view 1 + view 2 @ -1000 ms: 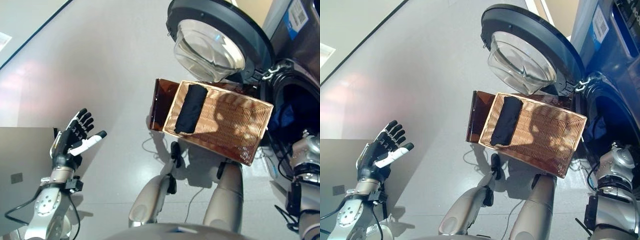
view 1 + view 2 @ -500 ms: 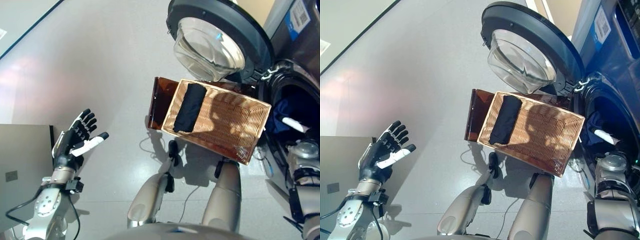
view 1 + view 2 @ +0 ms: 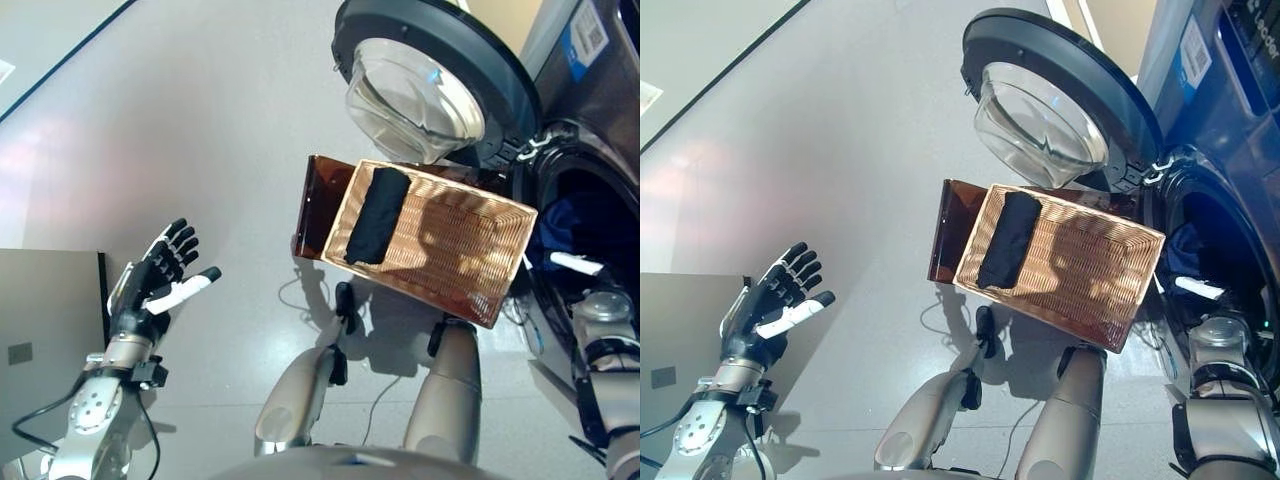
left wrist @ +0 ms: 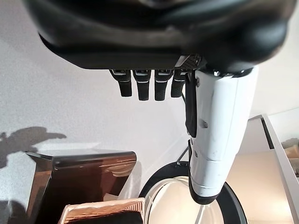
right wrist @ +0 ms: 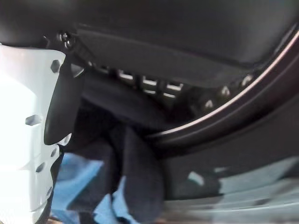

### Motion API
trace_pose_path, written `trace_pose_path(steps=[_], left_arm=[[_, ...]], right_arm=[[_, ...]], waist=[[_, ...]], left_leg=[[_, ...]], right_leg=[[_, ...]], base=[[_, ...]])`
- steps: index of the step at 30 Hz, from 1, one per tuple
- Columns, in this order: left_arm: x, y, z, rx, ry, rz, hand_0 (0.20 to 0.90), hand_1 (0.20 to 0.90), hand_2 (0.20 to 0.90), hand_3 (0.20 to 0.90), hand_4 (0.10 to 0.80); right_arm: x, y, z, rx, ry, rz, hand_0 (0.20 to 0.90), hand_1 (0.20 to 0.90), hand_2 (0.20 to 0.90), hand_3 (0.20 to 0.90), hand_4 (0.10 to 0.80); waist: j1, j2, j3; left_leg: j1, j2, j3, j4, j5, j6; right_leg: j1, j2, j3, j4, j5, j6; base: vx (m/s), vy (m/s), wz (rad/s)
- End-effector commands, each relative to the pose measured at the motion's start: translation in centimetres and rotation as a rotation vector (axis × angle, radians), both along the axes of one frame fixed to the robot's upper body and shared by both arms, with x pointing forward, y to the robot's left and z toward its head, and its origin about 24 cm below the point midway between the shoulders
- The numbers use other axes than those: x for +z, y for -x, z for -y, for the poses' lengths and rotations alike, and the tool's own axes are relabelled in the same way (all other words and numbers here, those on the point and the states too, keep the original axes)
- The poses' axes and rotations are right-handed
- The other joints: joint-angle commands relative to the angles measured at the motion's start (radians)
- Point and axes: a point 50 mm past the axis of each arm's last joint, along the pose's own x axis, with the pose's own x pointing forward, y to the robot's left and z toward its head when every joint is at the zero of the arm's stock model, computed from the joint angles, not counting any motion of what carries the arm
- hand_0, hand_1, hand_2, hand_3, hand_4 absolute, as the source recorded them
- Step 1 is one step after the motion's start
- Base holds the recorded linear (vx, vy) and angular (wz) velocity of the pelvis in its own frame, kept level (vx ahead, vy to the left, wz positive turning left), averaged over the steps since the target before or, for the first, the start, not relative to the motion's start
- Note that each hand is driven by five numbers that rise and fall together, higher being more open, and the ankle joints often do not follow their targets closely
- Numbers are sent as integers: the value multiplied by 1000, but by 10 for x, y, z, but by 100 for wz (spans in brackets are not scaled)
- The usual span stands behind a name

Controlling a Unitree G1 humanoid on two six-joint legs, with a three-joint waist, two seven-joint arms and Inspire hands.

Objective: Pick up the clothes and place them into the washing machine

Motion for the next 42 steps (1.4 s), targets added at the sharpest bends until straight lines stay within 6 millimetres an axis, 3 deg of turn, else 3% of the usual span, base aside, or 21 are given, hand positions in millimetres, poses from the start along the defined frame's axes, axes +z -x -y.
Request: trace_pose_path(steps=[1,6,13,21,31,32,34,35,37,42], left_arm=[[27,5,-24,108,-38,135,900,900,900,900,800],[30,6,-25,110,-46,140,900,900,900,900,800],[28,5,-25,132,-58,141,900,900,900,900,800],[32,6,-27,156,-70,162,900,900,900,900,800],[33,10,-35,223,-89,159,900,900,900,900,800],[32,10,-36,228,-84,156,900,900,900,900,800],[31,12,-38,244,-82,150,900,900,900,900,800],[31,12,-38,249,-83,149,900,900,900,900,800],[31,12,-39,253,-85,148,900,900,900,900,800],[29,11,-40,268,-82,142,900,900,900,900,800]], right_arm=[[17,2,13,49,205,-193,900,900,900,900,800],[21,2,16,109,412,-451,900,900,900,900,800],[16,3,14,139,506,-601,900,900,900,900,800],[19,-2,12,181,581,-691,900,900,900,900,800],[26,-12,5,239,634,-676,900,900,900,900,800],[27,-13,4,247,639,-669,724,724,724,724,675],[29,-15,1,267,647,-643,598,598,598,598,584],[30,-15,0,272,648,-626,395,395,395,395,439],[30,-14,-2,284,644,-614,200,200,200,200,300],[30,-13,-1,270,615,-597,200,200,200,200,300]], waist=[[16,19,-18],[22,23,-21],[23,31,-20],[18,37,-4],[4,31,8],[3,29,11],[-2,27,15],[-5,26,17],[-8,26,20],[-9,27,22]], left_leg=[[7,104,-43,-10,2,-130],[4,101,-48,-12,0,-128],[5,93,-49,-15,-2,-127],[-3,93,-48,-17,1,-127],[-13,91,-43,-20,4,-128],[-15,91,-43,-21,4,-128],[-16,91,-43,-22,4,-128],[-17,90,-44,-22,3,-127],[-16,90,-43,-22,3,-127],[-16,86,-45,-24,1,-126]], right_leg=[[1,-39,75,-51,83,97],[-4,-41,76,-51,87,99],[-5,-44,75,-51,87,100],[-20,-47,79,-46,88,99],[-40,-44,87,-32,84,95],[-43,-43,88,-31,84,94],[-46,-42,88,-31,84,93],[-46,-41,89,-31,84,93],[-50,-42,91,-27,83,92],[-52,-46,90,-20,78,91]], base=[[3,4,3],[0,0,0],[0,0,0],[0,0,0],[0,0,0],[0,0,0],[0,0,0],[0,0,0],[0,0,0],[4,1,1]])
